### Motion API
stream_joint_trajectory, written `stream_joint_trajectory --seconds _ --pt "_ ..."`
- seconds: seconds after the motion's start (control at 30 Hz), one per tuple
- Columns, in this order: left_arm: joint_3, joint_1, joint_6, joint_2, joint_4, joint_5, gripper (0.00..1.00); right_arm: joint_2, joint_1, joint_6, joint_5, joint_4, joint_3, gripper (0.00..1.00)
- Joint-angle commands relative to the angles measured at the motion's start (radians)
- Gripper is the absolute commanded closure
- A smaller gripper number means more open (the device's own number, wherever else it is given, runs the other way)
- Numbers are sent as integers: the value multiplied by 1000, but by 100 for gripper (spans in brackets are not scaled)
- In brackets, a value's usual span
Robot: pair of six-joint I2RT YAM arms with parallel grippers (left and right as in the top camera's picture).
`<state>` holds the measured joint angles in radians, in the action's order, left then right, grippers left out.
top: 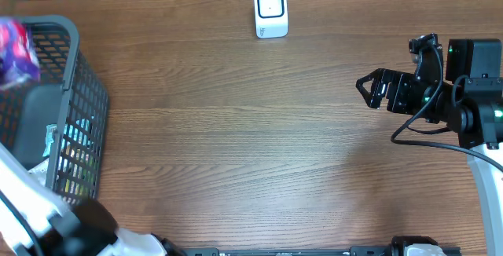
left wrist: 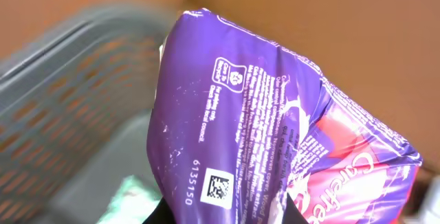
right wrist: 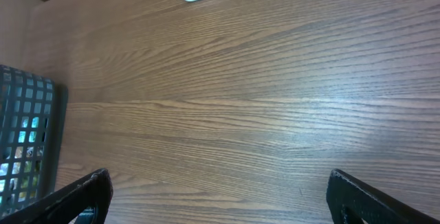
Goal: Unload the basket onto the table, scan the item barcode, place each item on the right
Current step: 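Carry the purple package to the table center and release it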
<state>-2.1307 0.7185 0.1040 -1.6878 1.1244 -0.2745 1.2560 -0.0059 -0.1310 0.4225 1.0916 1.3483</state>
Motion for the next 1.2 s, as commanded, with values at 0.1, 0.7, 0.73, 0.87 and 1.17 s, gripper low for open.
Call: stream_joint_trajectory --seconds 0.1,0.7,0.73,0.87,1.17 --pt "-23 -274 -11 131 187 -238 96 -1 6 -2 10 -11 27 0" --pt "628 -1062 423 -144 -277 -7 92 0 6 2 2 6 27 0" --pt "655 -1094 447 -175 -333 -8 88 0 6 2 -2 6 27 0" --pt "668 -1184 461 -265 -432 -20 38 0 6 2 -2 9 27 0" --pt "457 -1136 357 -208 -293 11 4 7 6 2 -2 20 26 0"
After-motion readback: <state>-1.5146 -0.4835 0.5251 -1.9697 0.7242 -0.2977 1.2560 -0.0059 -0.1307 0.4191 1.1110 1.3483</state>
